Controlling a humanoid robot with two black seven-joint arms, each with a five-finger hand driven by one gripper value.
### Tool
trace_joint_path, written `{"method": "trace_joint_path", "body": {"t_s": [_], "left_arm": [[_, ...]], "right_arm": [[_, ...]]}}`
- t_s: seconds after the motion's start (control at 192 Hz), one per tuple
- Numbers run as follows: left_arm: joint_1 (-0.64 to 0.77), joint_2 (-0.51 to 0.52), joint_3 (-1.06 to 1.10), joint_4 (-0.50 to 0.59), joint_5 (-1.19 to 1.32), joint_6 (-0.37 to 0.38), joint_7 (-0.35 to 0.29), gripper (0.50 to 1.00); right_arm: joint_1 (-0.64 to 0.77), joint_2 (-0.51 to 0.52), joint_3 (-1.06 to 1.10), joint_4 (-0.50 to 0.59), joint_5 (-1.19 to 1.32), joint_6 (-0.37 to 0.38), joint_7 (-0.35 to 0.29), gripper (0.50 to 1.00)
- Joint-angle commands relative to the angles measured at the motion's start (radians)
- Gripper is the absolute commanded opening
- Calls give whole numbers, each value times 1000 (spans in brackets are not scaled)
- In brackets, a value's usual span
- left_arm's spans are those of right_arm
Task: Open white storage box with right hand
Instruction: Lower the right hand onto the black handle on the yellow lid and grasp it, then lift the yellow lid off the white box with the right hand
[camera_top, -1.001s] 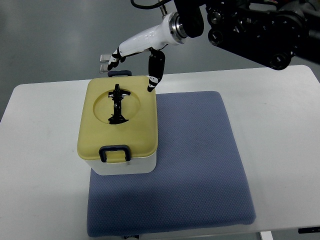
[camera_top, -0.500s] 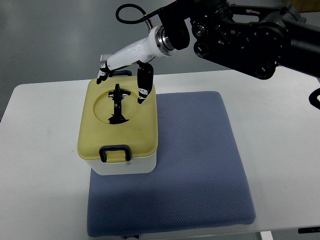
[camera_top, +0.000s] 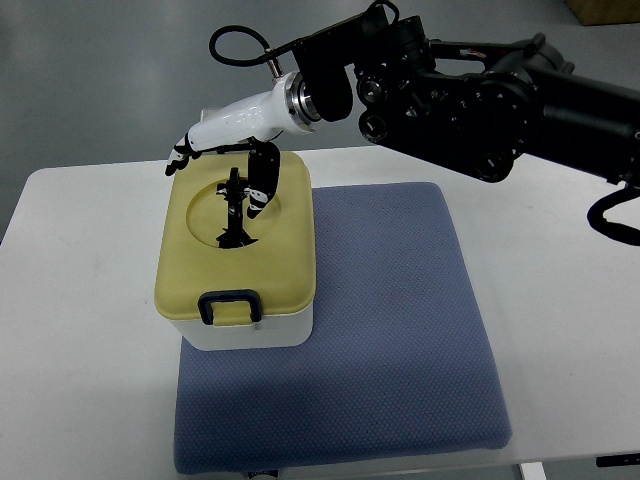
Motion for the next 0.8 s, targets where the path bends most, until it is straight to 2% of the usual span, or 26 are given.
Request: {"method": "trace_joint_path", "body": {"t_s": [0.0,0.063,0.099,0.208,0.287,0.448,0.511,0.625,0.797], "left_arm": [[0,0,0,0,0,0,0,1000],[0,0,0,0,0,0,0,1000],[0,0,0,0,0,0,0,1000],[0,0,0,0,0,0,0,1000],[0,0,0,0,0,0,0,1000],[1,0,0,0,1,0,0,1000],[1,0,0,0,0,0,0,1000],[1,0,0,0,0,0,0,1000],[1,0,0,0,0,0,0,1000]], "right_arm": [[-5,11,0,-17,-1,-29,0,909],[-5,14,0,-21,0,-32,0,899],[-6,16,0,-21,0,-32,0,872],[-20,25,-3,-23,0,-34,2,860],[-21,26,-12,-23,-1,-41,8,805],[-26,28,-21,-23,-1,-52,8,785],[-28,28,-21,-23,-1,-57,8,742],[-28,26,-29,-24,-1,-61,8,623],[-26,23,-35,-25,-1,-61,17,531]]}}
